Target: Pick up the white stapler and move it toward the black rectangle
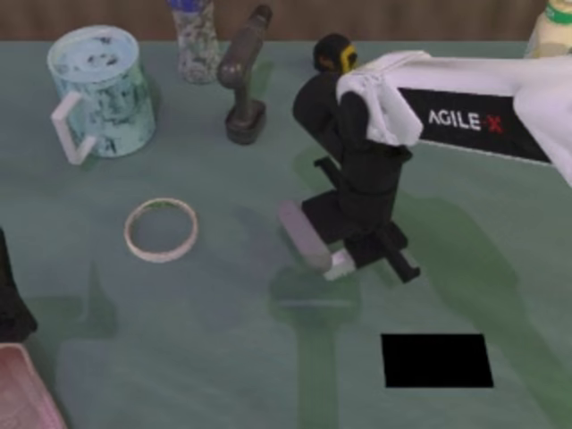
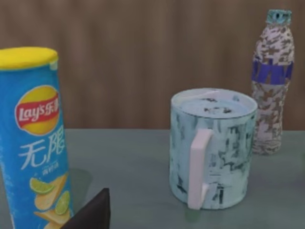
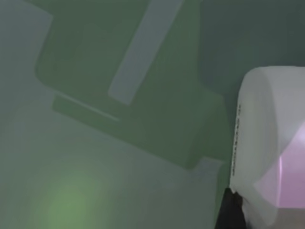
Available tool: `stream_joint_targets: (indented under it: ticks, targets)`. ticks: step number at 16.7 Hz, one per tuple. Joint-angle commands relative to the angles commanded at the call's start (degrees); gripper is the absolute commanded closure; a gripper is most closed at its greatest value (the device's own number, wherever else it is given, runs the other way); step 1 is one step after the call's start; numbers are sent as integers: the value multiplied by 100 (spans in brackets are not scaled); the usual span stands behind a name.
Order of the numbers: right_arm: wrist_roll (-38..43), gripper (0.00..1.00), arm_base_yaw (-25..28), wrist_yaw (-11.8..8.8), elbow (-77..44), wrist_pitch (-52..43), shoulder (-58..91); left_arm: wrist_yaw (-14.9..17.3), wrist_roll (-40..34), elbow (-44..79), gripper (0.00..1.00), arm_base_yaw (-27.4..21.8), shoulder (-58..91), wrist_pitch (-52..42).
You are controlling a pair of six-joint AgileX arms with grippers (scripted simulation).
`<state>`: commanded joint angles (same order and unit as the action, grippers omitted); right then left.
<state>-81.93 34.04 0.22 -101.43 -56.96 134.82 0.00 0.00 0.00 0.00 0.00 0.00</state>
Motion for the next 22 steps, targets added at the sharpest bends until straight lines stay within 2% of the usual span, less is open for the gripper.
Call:
stream_joint_targets:
  ticks: [5,13,19,22]
  targets:
    - [-29,100,14,-2,-222,-236,-40,0,0,0,0,0,0,0]
    - [-13,100,28,-4,-1556,-1972,-407,0,0,0,0,0,0,0]
    - [60,100,15,-6,-1492,-1964,-485,0,0,0,0,0,0,0]
    - [478,100,52,-13,-914,-1792,-992,0,0,0,0,0,0,0]
